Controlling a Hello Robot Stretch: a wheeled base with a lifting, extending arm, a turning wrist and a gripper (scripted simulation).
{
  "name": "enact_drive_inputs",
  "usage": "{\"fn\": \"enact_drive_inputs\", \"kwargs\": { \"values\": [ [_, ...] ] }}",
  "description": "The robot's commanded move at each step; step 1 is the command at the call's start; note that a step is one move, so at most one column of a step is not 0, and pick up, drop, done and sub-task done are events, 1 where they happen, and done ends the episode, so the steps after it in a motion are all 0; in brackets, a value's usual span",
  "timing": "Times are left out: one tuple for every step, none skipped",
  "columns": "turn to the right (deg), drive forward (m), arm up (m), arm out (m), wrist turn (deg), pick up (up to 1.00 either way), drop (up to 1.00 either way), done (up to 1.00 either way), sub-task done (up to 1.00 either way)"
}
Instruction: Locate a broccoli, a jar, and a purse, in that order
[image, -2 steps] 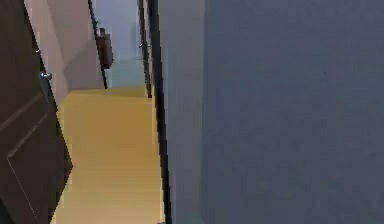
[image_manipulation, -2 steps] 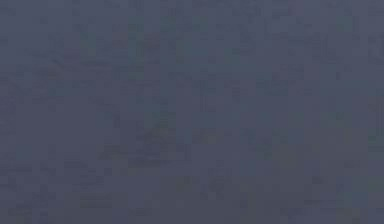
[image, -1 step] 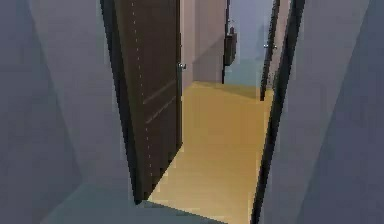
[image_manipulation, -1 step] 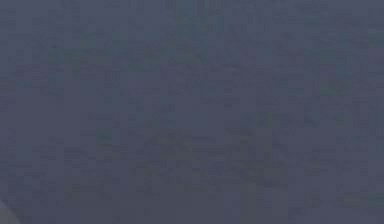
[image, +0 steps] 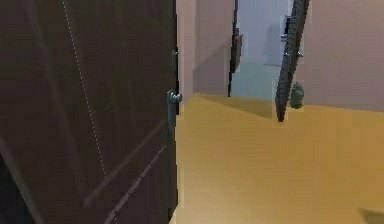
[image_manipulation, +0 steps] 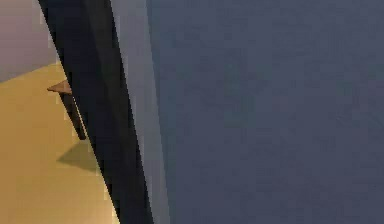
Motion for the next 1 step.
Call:
{"fn": "enact_drive_inputs", "kwargs": {
  "values": [
    [12.0,0.00,0.00,0.00,0.0,0.00,0.00,0.00,0.00]
  ]
}}
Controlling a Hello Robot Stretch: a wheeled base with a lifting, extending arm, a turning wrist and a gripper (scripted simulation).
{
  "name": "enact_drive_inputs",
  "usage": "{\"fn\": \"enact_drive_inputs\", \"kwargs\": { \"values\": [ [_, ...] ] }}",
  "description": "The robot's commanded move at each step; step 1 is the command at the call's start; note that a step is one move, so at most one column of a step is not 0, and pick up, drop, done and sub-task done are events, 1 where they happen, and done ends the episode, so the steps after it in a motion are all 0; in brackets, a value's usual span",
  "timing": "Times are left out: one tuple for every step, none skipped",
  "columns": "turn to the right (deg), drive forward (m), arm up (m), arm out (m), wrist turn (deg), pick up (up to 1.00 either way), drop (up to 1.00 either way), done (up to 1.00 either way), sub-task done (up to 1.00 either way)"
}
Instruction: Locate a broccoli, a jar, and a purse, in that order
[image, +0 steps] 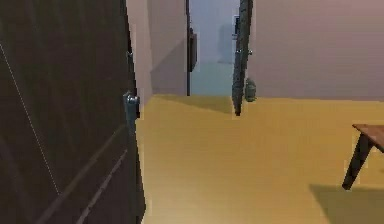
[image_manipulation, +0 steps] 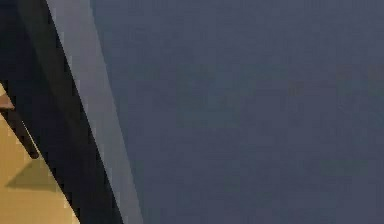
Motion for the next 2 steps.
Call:
{"fn": "enact_drive_inputs", "kwargs": {
  "values": [
    [0.0,0.45,0.00,0.00,0.0,0.00,0.00,0.00,0.00],
    [36.0,0.00,0.00,0.00,0.0,0.00,0.00,0.00,0.00]
  ]
}}
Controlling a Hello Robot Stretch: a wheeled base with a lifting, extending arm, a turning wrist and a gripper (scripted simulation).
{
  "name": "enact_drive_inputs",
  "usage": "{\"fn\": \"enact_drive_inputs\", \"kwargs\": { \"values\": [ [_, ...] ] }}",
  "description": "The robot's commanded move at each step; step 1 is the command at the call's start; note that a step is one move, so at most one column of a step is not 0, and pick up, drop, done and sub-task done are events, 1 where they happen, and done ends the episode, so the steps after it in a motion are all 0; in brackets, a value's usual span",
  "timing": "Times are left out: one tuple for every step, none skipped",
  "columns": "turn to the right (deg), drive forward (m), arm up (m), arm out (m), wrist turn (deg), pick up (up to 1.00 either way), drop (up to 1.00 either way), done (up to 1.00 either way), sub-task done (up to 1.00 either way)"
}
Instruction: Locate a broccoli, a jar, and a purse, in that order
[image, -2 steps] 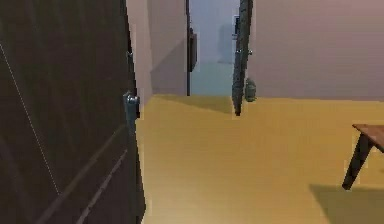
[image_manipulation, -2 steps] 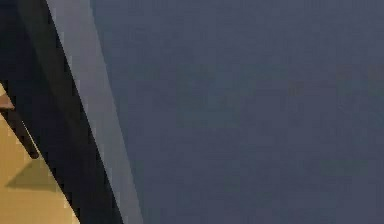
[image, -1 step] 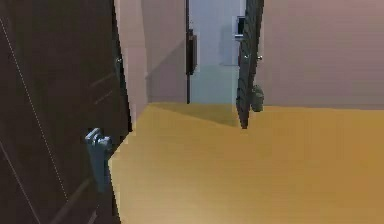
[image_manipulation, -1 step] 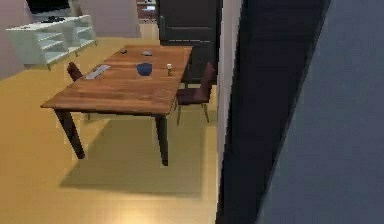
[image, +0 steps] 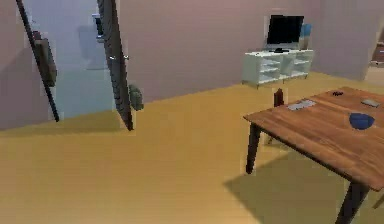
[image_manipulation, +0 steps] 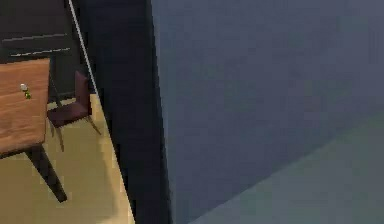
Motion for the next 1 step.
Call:
{"fn": "enact_drive_inputs", "kwargs": {
  "values": [
    [0.0,1.00,0.00,0.00,0.0,0.00,0.00,0.00,0.00]
  ]
}}
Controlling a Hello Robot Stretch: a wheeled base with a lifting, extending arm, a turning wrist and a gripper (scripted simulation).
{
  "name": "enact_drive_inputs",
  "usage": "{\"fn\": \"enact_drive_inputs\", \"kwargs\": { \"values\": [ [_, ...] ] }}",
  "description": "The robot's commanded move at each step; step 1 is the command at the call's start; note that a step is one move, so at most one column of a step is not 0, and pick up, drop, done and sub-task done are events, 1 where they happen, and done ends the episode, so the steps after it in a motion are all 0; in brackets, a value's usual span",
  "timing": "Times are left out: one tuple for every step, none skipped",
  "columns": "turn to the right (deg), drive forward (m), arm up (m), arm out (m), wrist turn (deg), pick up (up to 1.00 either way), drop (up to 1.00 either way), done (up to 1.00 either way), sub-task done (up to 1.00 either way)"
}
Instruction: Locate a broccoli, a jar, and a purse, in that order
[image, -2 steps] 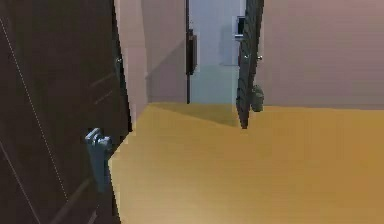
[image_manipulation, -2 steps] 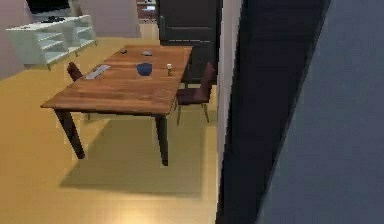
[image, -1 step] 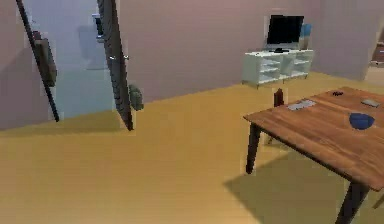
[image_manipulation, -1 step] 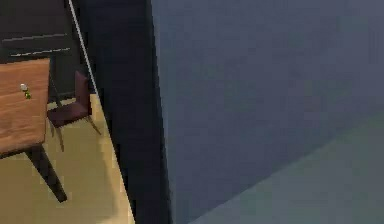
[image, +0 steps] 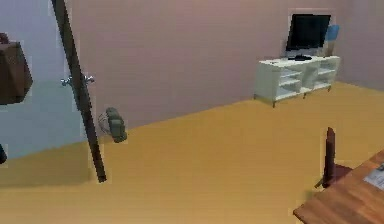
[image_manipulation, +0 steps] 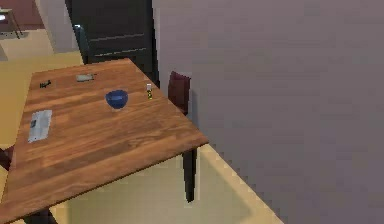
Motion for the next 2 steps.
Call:
{"fn": "enact_drive_inputs", "kwargs": {
  "values": [
    [6.0,0.00,0.00,0.00,0.0,0.00,0.00,0.00,0.00],
    [0.0,0.70,0.00,0.00,0.0,0.00,0.00,0.00,0.00]
  ]
}}
